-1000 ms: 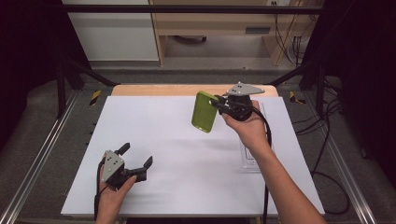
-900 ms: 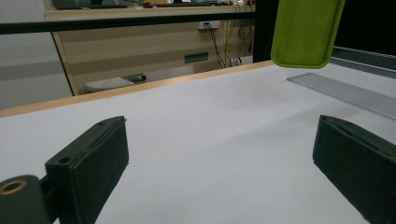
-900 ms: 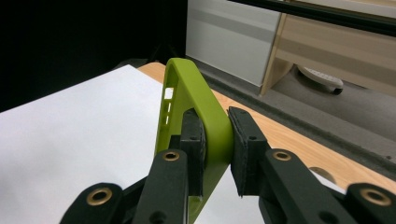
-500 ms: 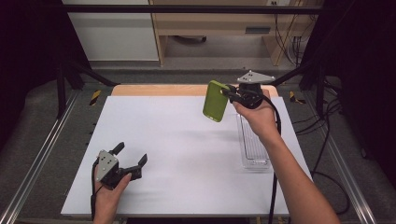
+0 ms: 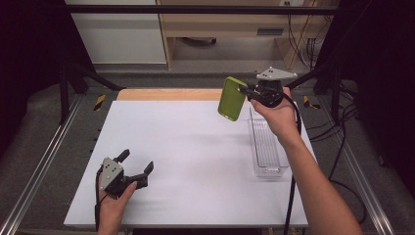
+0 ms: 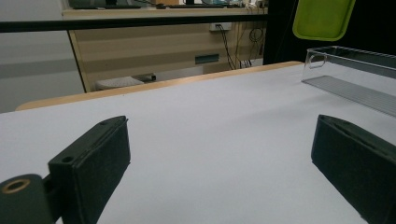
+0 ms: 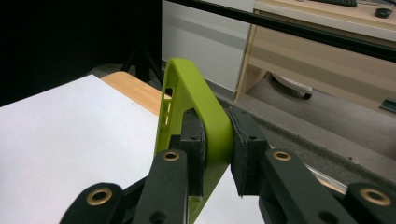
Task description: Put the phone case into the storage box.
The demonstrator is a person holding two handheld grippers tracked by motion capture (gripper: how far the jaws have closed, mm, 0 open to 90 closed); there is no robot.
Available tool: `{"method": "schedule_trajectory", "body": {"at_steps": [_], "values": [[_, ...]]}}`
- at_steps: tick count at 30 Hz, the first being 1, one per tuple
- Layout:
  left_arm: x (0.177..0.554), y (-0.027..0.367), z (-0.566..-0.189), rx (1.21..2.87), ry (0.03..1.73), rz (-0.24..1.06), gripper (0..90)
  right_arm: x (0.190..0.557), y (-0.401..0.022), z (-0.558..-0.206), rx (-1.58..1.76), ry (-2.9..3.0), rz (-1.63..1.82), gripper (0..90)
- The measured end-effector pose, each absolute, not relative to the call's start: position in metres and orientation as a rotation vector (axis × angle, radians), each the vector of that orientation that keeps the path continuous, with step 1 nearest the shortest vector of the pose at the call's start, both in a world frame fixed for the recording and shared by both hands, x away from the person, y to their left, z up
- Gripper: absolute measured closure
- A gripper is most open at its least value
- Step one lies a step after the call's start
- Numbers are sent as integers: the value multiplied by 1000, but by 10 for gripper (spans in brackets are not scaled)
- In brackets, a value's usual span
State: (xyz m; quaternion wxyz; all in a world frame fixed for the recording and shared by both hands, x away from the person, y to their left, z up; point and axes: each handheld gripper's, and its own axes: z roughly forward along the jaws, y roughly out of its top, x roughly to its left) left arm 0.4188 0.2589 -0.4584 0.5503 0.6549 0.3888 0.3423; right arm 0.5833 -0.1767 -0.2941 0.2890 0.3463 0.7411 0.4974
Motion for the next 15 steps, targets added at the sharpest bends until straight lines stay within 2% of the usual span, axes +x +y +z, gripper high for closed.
{"method": "schedule_trajectory", "body": {"at_steps": [15], "values": [[419,258,-460,1561,921,810,41,584,-205,-281,926,1951,1301,772]]}}
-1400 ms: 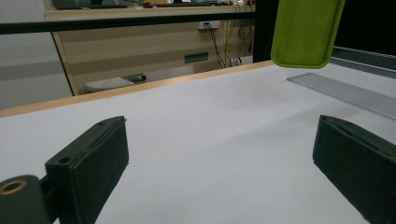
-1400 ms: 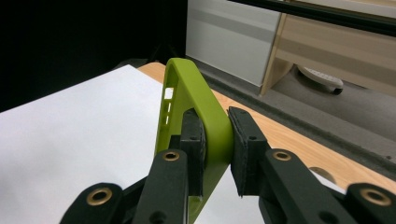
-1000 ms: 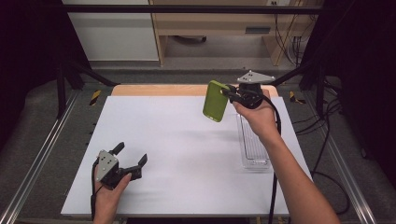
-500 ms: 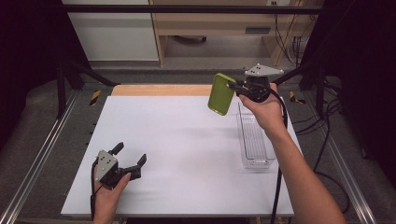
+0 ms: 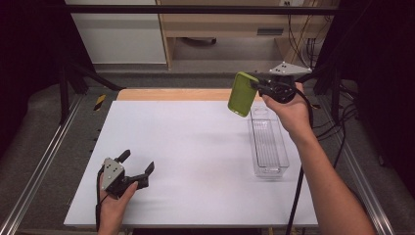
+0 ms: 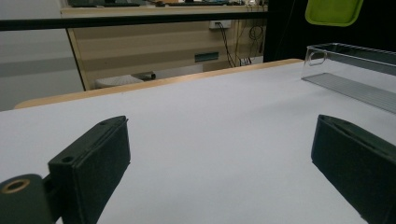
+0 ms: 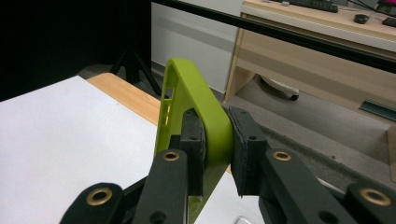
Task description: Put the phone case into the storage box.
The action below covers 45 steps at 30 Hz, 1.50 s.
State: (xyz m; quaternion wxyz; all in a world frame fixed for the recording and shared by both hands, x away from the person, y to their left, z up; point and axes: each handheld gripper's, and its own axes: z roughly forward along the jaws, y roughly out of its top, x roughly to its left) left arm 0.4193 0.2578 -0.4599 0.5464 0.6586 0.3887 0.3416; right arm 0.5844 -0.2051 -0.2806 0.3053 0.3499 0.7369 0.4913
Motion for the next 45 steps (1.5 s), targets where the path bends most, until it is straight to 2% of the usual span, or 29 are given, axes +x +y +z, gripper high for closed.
{"method": "schedule_trajectory", "body": {"at_steps": [25,45], "values": [[420,258,-461,1561,922,808,42,566,-280,-288,1037,1870,1244,772],[419,255,-461,1574,920,809,42,568,-298,-324,1094,1895,1194,772]]}}
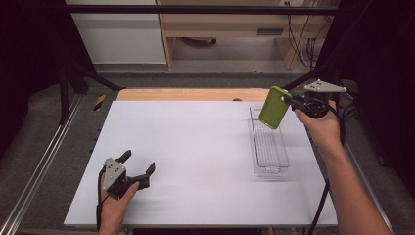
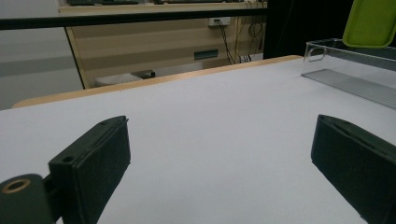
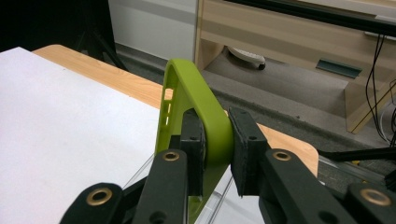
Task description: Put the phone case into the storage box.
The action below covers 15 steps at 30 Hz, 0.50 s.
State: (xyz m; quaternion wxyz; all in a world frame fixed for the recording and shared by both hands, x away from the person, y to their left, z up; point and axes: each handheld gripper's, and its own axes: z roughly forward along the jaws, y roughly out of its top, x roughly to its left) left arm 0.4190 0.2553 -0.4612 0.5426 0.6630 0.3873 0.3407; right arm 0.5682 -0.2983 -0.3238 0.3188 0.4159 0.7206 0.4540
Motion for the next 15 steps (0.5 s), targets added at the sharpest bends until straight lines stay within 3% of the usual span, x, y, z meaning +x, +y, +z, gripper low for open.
{"method": "schedule_trajectory", "body": {"at_steps": [15], "values": [[420,253,-464,1586,923,800,43,598,-288,-357,1099,1957,1139,772]]}}
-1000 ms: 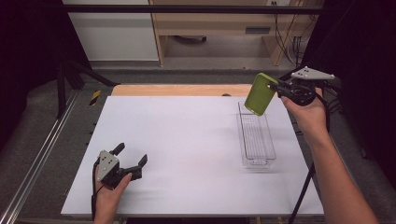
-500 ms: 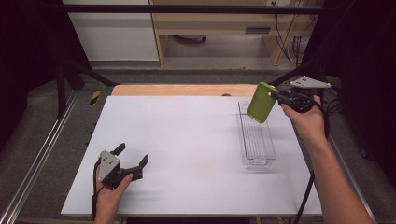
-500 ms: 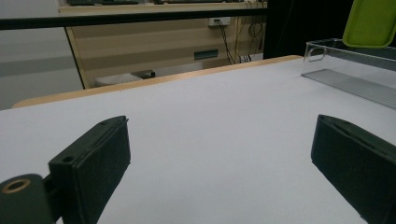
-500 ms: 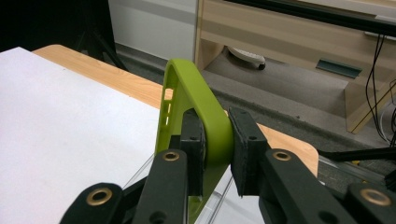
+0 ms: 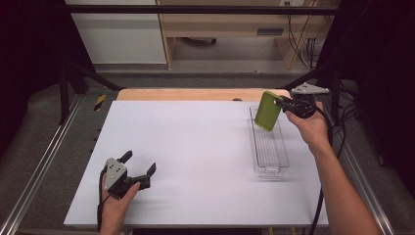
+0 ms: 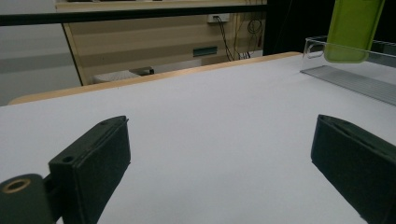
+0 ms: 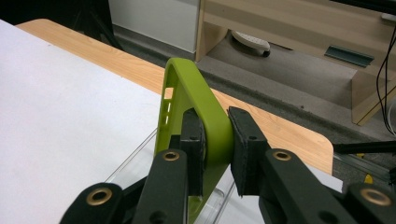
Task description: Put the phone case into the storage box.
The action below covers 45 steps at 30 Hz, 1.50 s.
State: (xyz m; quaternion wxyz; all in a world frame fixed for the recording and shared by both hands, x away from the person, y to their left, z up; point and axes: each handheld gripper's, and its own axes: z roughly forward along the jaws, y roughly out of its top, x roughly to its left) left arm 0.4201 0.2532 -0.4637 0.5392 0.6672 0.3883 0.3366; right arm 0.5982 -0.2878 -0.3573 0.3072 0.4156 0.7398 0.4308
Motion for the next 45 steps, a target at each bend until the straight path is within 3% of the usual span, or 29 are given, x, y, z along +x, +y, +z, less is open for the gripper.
{"method": "schedule_trajectory", "body": {"at_steps": [45], "values": [[420,251,-466,1597,929,787,42,624,-271,-381,1053,1940,1134,771]]}}
